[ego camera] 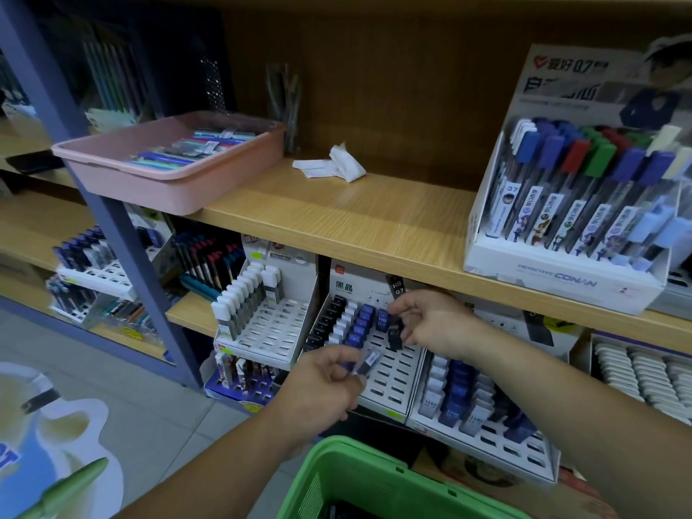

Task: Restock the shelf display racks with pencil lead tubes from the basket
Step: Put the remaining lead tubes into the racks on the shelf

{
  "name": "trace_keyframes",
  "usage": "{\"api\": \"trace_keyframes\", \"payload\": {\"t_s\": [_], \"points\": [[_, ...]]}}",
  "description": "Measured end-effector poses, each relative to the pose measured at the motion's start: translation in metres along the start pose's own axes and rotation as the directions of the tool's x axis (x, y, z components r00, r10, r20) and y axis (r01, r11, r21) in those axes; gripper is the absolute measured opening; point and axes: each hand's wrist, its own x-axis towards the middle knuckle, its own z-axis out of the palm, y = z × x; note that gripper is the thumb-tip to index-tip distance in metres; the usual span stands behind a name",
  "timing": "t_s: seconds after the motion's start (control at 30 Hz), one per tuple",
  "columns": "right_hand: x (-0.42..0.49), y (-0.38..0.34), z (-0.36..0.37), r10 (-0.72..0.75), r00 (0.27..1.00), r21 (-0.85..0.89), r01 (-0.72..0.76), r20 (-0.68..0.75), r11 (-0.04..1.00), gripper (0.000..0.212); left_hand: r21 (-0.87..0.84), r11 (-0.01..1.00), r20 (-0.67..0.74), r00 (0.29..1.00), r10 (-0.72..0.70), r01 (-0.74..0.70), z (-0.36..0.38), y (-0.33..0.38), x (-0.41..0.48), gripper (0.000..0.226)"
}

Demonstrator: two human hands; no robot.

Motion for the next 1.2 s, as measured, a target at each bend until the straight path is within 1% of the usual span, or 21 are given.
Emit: {"api": "trace_keyframes", "payload": {"t_s": [0.03,0.07,0.13,0.17,0.2,0.27,0.33,0.37,0.43,0.47,0.53,0.6,0.67,0.77,0.83,0.9,0.97,1.03,1.07,1.13,1.2], "points": [[0.002,0.0,0.002,-0.005,1.0,0.015,0.005,-0.008,1.0,0.038,0.019,1.0,-0.007,1.0,0.019,-0.019,-0.001,0.0,0.0,0.019],[0.004,0.001,0.005,-0.013,0.999,0.01,0.014,-0.049,1.0,0.036,0.036,0.999,-0.013,0.999,0.033,-0.033,-0.002,0.0,0.0,0.017],[0.007,0.001,0.01,-0.055,0.986,-0.096,0.04,-0.16,0.995,0.031,0.04,0.999,-0.037,0.999,0.038,-0.037,0.0,0.0,0.002,0.014],[0.007,0.002,0.014,-0.095,0.978,-0.147,0.068,-0.186,0.987,0.03,0.022,0.999,-0.057,0.998,0.027,-0.025,0.002,-0.002,0.004,0.013],[0.007,0.002,0.016,-0.135,0.976,-0.178,0.105,-0.169,0.978,0.029,-0.005,1.0,-0.077,0.997,0.009,-0.009,0.006,-0.004,0.006,0.012],[0.006,0.002,0.019,-0.199,0.979,-0.248,0.183,-0.039,0.951,0.025,-0.018,1.0,-0.094,0.995,-0.017,0.015,0.014,-0.009,0.01,0.012],[0.004,0.002,0.019,-0.203,0.975,-0.286,0.221,0.09,0.932,0.02,0.013,1.0,-0.104,0.995,-0.011,0.013,0.021,-0.011,0.014,0.012],[0.003,0.004,0.018,-0.192,0.973,-0.289,0.221,0.124,0.932,0.021,0.025,1.0,-0.113,0.993,-0.01,0.013,0.023,-0.01,0.015,0.011],[0.001,0.004,0.016,-0.159,0.972,-0.343,0.21,0.173,0.916,0.023,0.057,0.998,-0.136,0.991,-0.004,0.012,0.023,-0.008,0.015,0.01],[-0.001,0.004,0.016,-0.144,0.97,-0.406,0.214,0.197,0.888,0.026,0.076,0.997,-0.148,0.989,0.0,0.011,0.022,-0.007,0.014,0.009],[-0.003,0.001,0.018,-0.126,0.968,-0.532,0.226,0.218,0.816,0.041,0.115,0.993,-0.17,0.985,0.001,0.019,0.016,-0.006,0.01,0.009],[-0.002,-0.004,0.025,-0.131,0.963,-0.592,0.249,0.235,0.767,0.053,0.139,0.99,-0.17,0.985,0.0,0.024,0.009,-0.008,0.006,0.009],[0.0,-0.008,0.035,-0.134,0.953,-0.635,0.283,0.272,0.719,0.053,0.14,0.99,-0.167,0.986,-0.004,0.027,0.003,-0.01,0.002,0.01],[0.004,-0.011,0.044,-0.144,0.944,-0.662,0.311,0.296,0.681,0.037,0.13,0.991,-0.18,0.984,-0.014,0.038,-0.002,-0.012,0.001,0.011],[0.006,-0.009,0.045,-0.162,0.949,-0.645,0.303,0.269,0.701,0.027,0.118,0.992,-0.172,0.985,-0.023,0.044,-0.003,-0.013,0.0,0.011],[0.01,-0.001,0.043,-0.176,0.957,-0.588,0.282,0.232,0.759,0.023,0.104,0.994,-0.162,0.986,-0.027,0.044,-0.005,-0.013,-0.002,0.011],[0.012,0.006,0.038,-0.205,0.968,-0.477,0.251,0.148,0.842,0.024,0.09,0.995,-0.16,0.987,-0.02,0.035,-0.007,-0.012,-0.002,0.011],[0.012,0.009,0.029,-0.249,0.968,-0.309,0.241,0.015,0.92,0.02,0.068,0.997,-0.162,0.987,-0.011,0.022,-0.008,-0.01,-0.001,0.012],[0.012,0.009,0.023,-0.234,0.971,-0.206,0.219,-0.051,0.954,0.018,0.053,0.998,-0.161,0.987,-0.006,0.015,-0.009,-0.009,0.0,0.012],[0.012,0.01,0.014,-0.139,0.98,-0.039,0.135,-0.142,0.99,0.016,0.041,0.999,-0.155,0.988,0.012,-0.006,-0.009,-0.008,0.002,0.012],[0.014,0.011,0.01,-0.058,0.979,0.042,0.068,-0.194,0.997,0.016,0.043,0.999,-0.155,0.987,0.034,-0.027,-0.008,-0.007,0.003,0.009]]}}
